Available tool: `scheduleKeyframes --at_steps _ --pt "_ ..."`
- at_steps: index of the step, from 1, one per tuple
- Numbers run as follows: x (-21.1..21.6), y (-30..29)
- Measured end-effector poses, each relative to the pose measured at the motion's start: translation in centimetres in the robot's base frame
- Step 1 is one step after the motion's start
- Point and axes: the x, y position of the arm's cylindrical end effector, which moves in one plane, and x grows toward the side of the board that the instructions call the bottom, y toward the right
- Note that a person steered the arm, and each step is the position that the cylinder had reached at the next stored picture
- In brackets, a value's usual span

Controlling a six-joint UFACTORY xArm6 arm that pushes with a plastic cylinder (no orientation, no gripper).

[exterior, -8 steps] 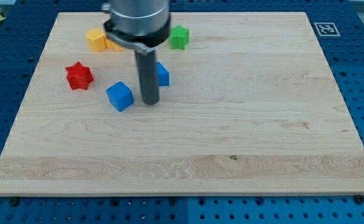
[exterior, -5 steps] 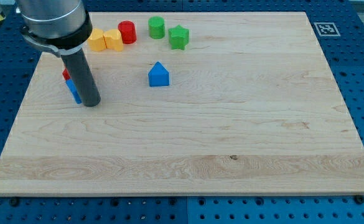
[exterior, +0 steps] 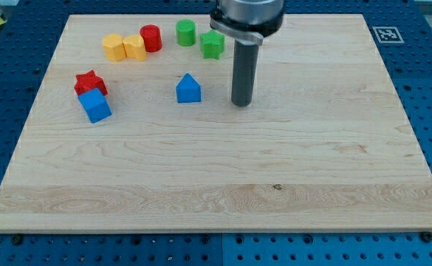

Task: Push the blue triangle left and down a bit

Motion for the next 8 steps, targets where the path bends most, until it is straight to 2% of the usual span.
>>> scheduleKeyframes --at_steps 1,3,6,8 --pt "-2.3 -3.2" --pt "-2.4 -10.7" --pt "-2.4 -10.9" --pt "-1.1 -7.7"
